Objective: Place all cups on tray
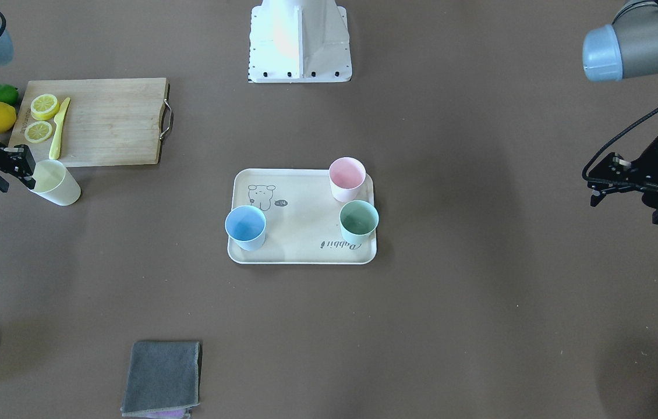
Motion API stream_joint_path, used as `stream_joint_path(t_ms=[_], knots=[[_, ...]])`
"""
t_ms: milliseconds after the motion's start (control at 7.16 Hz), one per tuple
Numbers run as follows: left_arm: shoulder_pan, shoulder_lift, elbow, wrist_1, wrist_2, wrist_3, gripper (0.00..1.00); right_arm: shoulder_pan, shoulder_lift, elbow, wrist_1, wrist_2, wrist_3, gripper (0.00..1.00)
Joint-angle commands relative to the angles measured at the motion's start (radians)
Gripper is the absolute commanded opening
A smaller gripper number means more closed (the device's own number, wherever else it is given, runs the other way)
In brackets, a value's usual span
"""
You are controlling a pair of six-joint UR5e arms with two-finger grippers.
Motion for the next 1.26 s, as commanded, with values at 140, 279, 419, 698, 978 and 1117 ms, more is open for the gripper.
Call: stream_joint_path(t_ms=[140, 279, 419, 698, 978, 1117], knots=[[0.000, 0.000, 0.001, 0.000, 0.000, 0.000, 0.98, -0.002, -0.002, 0.026, -0.002, 0.017, 0.015, 0.57], [0.000, -0.002, 0.001, 0.000, 0.001, -0.002, 0.98, -0.016, -0.015, 0.023, -0.001, 0.011, 0.013, 0.57], [0.000, -0.003, 0.001, 0.000, 0.000, -0.011, 0.98, -0.043, -0.025, 0.023, -0.001, -0.013, 0.015, 0.57], [0.000, -0.005, 0.001, 0.000, 0.001, -0.012, 0.98, -0.076, -0.024, 0.017, -0.001, -0.055, 0.018, 0.38], [0.002, -0.005, 0.003, 0.000, 0.001, -0.012, 0.98, -0.076, -0.010, 0.024, -0.001, -0.043, 0.018, 0.00], [0.002, -0.006, 0.004, 0.000, 0.001, -0.014, 0.98, -0.077, 0.031, 0.029, -0.013, -0.032, 0.033, 0.00]])
